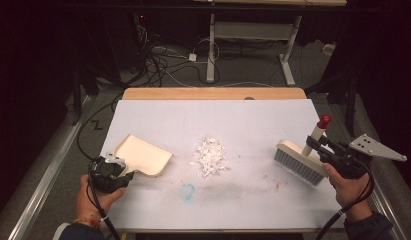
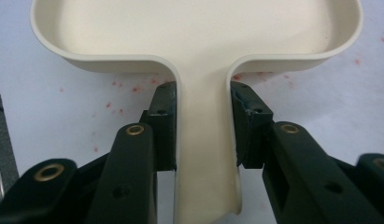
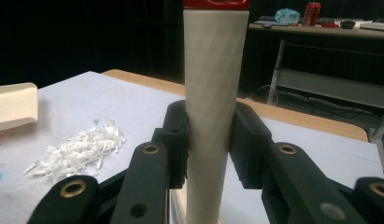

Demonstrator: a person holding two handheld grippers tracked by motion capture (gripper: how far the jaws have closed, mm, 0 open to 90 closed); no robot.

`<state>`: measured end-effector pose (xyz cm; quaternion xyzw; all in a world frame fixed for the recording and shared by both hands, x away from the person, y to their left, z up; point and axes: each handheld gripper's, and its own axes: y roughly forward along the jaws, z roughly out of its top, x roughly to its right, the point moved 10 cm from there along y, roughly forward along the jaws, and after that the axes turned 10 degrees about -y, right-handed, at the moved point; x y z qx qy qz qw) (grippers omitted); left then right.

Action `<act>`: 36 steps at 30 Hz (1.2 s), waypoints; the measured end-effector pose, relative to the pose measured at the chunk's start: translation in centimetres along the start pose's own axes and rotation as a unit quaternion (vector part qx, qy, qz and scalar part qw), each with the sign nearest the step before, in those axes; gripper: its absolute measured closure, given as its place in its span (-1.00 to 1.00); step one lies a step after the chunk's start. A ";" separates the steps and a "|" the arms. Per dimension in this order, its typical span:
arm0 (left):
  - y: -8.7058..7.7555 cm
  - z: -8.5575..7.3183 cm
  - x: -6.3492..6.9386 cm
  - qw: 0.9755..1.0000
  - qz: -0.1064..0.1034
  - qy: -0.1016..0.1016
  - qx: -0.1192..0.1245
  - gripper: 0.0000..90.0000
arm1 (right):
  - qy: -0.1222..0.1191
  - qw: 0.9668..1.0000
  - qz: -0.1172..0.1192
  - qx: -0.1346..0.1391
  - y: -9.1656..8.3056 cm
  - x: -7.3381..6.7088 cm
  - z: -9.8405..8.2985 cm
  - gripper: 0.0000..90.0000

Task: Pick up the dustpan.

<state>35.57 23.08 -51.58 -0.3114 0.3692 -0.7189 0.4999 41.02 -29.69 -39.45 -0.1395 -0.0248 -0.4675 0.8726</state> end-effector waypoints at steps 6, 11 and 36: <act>-0.4 -1.2 1.9 0.999 -0.021 0.031 -0.021 0.40 | -0.004 1.000 0.003 0.001 0.7 0.0 0.1 0.57; -0.6 -2.3 3.3 0.997 -0.037 0.048 -0.037 0.40 | -0.008 1.000 0.010 0.001 1.6 -0.1 0.4 0.57; -0.6 -3.8 6.7 0.988 -0.077 0.111 -0.079 0.40 | -0.017 0.999 0.042 -0.008 6.6 -2.4 0.8 0.57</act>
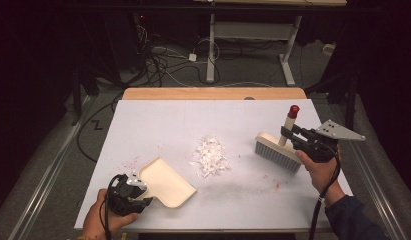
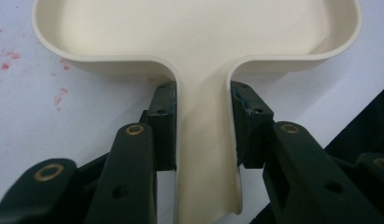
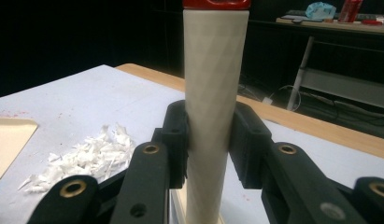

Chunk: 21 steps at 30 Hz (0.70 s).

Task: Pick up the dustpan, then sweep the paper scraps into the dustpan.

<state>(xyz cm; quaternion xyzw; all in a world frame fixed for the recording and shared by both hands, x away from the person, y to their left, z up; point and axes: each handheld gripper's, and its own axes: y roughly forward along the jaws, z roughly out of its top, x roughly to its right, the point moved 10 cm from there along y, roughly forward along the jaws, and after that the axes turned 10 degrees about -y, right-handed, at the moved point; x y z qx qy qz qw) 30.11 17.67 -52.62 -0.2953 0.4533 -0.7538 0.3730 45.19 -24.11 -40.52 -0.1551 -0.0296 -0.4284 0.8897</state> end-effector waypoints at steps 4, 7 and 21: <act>0.2 0.1 0.3 1.000 -0.001 0.003 -0.001 0.40 | -0.002 1.000 0.009 0.001 1.3 -0.4 0.2 0.57; 0.2 0.2 0.4 1.000 -0.001 0.006 -0.002 0.40 | -0.009 1.000 0.012 0.001 2.5 -0.6 0.6 0.57; 0.9 0.3 0.8 1.000 -0.002 0.020 -0.012 0.40 | -0.025 0.999 0.027 0.013 11.7 -2.3 4.9 0.57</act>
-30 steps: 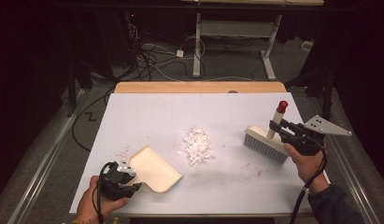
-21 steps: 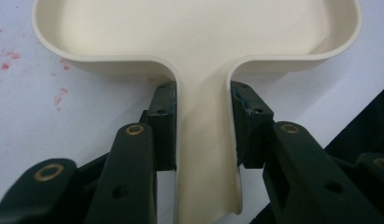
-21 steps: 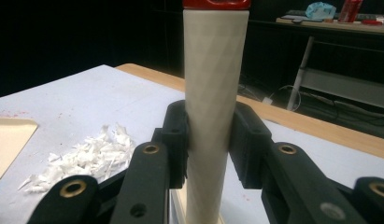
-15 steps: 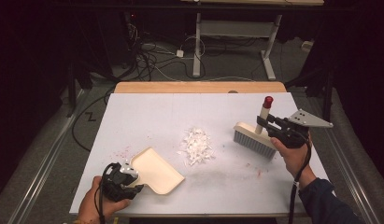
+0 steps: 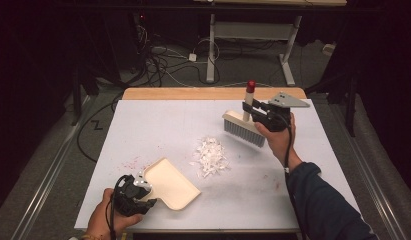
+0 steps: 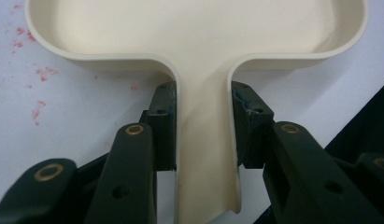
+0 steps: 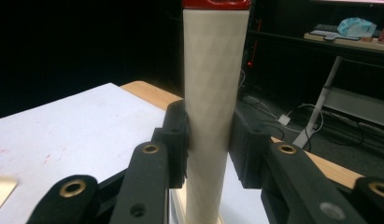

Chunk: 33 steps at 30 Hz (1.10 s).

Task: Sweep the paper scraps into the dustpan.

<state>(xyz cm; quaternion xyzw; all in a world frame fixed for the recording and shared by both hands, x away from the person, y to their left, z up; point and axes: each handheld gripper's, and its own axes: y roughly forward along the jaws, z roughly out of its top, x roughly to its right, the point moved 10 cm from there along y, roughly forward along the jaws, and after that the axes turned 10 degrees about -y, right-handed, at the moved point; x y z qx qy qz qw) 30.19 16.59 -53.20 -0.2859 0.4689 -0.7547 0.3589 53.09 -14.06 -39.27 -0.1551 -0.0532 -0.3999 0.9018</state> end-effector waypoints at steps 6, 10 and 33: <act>0.3 0.1 0.3 1.000 -0.004 0.002 -0.004 0.40 | 0.007 1.000 -0.015 -0.007 4.1 -1.0 0.0 0.57; 0.8 0.2 0.5 1.000 -0.005 0.005 -0.007 0.40 | 0.002 1.000 -0.010 -0.010 5.3 -2.7 -0.3 0.57; 1.8 1.6 1.3 1.000 -0.004 -0.005 -0.013 0.40 | -0.041 0.996 0.085 -0.002 1.8 -12.0 -0.1 0.55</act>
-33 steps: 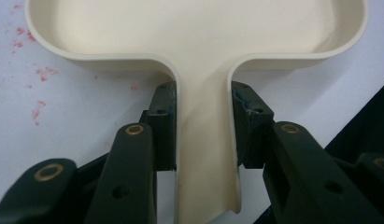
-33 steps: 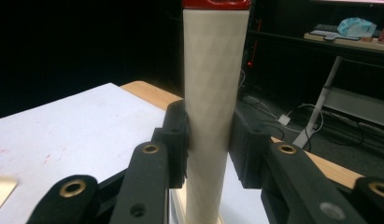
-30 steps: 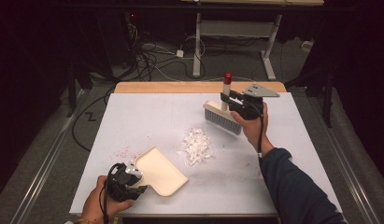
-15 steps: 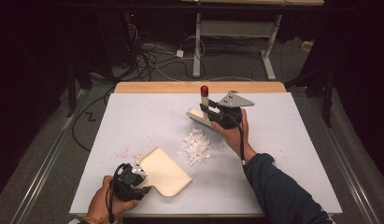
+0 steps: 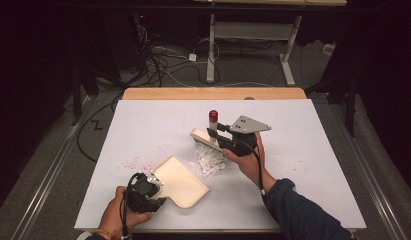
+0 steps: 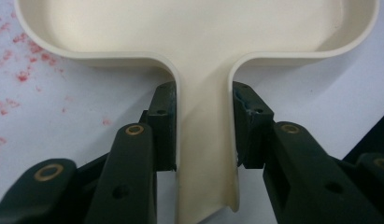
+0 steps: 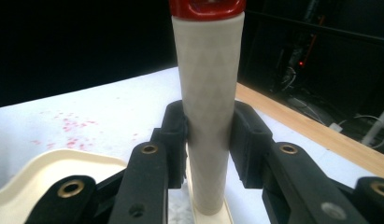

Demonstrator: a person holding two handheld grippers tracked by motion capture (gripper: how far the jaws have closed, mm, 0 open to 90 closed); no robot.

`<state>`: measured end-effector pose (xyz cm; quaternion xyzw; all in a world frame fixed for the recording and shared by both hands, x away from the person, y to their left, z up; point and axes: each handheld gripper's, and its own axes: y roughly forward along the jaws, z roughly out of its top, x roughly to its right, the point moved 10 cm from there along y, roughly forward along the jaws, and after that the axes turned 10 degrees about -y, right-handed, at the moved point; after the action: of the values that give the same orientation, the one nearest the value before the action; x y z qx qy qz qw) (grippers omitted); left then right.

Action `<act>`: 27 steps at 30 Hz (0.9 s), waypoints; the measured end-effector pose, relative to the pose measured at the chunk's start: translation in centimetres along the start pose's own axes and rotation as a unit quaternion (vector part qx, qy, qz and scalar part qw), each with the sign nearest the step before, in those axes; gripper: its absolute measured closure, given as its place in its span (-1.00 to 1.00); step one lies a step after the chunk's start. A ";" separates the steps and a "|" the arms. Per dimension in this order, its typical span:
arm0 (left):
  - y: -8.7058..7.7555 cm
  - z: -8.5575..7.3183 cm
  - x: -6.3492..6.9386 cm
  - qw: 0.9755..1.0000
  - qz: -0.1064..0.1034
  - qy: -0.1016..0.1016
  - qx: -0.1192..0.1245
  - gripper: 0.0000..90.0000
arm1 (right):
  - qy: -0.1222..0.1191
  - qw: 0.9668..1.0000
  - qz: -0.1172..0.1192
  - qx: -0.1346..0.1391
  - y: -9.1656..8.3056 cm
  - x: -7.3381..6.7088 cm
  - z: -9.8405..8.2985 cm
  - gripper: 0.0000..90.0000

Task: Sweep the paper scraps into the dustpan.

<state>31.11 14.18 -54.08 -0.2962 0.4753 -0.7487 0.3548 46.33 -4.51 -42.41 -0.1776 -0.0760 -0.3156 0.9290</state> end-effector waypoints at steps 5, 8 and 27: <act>0.2 0.7 0.3 1.000 0.003 0.000 -0.005 0.40 | 0.003 1.000 0.012 0.004 -0.3 -1.5 0.4 0.55; 0.3 1.0 0.5 1.000 0.001 -0.002 -0.006 0.39 | 0.001 1.000 0.017 0.006 -0.4 -2.5 0.6 0.55; 0.9 1.1 0.6 1.000 -0.001 -0.008 -0.005 0.39 | -0.038 0.995 0.079 0.041 -0.1 -8.9 3.7 0.57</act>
<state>31.86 12.82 -54.39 -0.3044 0.4755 -0.7446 0.3561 39.17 1.80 -41.17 -0.1570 -0.1094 -0.2313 0.9539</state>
